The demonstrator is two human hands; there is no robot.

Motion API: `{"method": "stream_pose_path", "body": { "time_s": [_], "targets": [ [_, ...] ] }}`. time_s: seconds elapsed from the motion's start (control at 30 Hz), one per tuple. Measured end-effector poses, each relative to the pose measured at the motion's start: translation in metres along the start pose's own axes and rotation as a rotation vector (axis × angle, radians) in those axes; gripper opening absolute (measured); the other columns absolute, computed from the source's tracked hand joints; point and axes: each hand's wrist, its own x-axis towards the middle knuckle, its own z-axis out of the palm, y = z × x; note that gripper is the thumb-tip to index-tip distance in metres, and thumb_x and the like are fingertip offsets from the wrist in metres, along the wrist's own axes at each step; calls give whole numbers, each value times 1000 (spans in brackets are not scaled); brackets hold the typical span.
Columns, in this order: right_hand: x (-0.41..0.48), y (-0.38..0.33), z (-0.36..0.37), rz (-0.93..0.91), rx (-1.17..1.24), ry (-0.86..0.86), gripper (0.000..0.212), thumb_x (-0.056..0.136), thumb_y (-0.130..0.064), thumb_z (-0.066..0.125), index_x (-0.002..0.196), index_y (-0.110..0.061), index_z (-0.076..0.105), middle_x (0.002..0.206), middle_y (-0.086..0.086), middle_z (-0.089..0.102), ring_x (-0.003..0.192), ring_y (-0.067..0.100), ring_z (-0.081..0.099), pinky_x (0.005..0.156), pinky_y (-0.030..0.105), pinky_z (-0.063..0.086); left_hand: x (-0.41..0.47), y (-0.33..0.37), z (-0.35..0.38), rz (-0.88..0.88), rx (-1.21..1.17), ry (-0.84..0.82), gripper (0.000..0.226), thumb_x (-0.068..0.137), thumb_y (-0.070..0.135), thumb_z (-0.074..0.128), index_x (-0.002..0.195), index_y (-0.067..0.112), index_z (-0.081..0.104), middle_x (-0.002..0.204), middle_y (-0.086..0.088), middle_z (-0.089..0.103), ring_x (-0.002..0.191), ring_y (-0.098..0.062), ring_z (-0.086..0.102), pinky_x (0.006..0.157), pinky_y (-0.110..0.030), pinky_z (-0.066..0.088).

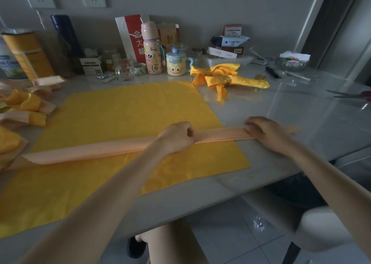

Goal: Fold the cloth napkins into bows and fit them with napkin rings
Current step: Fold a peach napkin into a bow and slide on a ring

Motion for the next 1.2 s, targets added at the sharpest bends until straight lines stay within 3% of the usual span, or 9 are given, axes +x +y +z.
{"method": "stream_pose_path", "body": {
  "time_s": [0.23, 0.37, 0.57, 0.67, 0.8, 0.93, 1.03, 1.1, 1.2],
  "targets": [
    [4, -13, -32, 47, 31, -178, 32, 88, -39, 60, 116, -22, 57, 101, -2, 55, 98, 16, 52, 80, 26, 37, 6, 10, -9, -103, -123, -74, 23, 92, 20, 56, 109, 9, 66, 112, -5, 60, 102, -21, 56, 85, -31, 46],
    [3, -28, -48, 72, 29, -436, 15, 86, -28, 65, 96, -18, 62, 92, -4, 60, 88, 16, 56, 74, 26, 40, 4, 11, -23, -101, -173, -202, 26, 95, 27, 50, 83, 9, 65, 72, -3, 49, 60, -14, 41, 55, -24, 32],
    [-18, -77, -73, 145, 416, -608, 12, 84, -20, 65, 93, -14, 63, 82, 2, 64, 69, 13, 60, 54, 24, 46, -2, 6, -30, -101, -238, -272, 57, 99, 50, 25, 85, 20, 71, 68, 1, 41, 60, -13, 32, 59, -25, 28],
    [-32, -120, -69, 58, 583, -571, 8, 87, -18, 61, 94, -15, 63, 78, -2, 65, 66, 10, 60, 53, 21, 45, -1, 6, -29, -105, -296, -291, 72, 96, 60, 17, 84, 14, 71, 65, 2, 41, 58, -12, 31, 58, -24, 28],
    [-45, -168, -21, -249, 369, -461, 20, 89, -18, 59, 81, -1, 52, 73, 4, 44, 65, 14, 43, 57, 26, 35, 0, 5, -28, -160, -366, -291, 60, 91, 65, 34, 57, 16, 44, 53, 2, 39, 51, -13, 32, 58, -24, 31],
    [-55, -178, 13, -352, 394, -489, 32, 92, -35, 55, 85, -4, 59, 85, 12, 63, 79, 26, 58, 70, 35, 47, 0, 4, -27, -149, -332, -286, 38, 88, 41, 61, 101, 6, 67, 98, -11, 69, 84, -21, 59, 84, -36, 48],
    [-51, -169, 2, -265, 678, -500, 37, 90, -48, 44, 81, -19, 66, 79, 1, 68, 65, 8, 58, 63, 22, 47, -4, 1, -30, -94, -370, -303, 29, 87, 28, 64, 103, 4, 65, 88, -3, 66, 84, -19, 57, 76, -30, 44],
    [-38, -155, 0, -154, 775, -307, 46, 89, -46, 47, 82, -5, 68, 71, 13, 63, 59, 12, 56, 57, 21, 44, -7, -1, -32, -55, -391, -331, 20, 83, 24, 62, 94, 6, 64, 73, 2, 60, 75, -16, 51, 71, -27, 39],
    [-16, -136, 12, -110, 637, 31, 13, 88, -21, 63, 87, -8, 66, 82, 1, 63, 75, 6, 57, 67, 19, 43, -10, 1, -32, -76, -372, -313, 6, 90, 17, 57, 88, 18, 62, 79, 2, 55, 73, -11, 47, 67, -21, 36]
  ]
}}
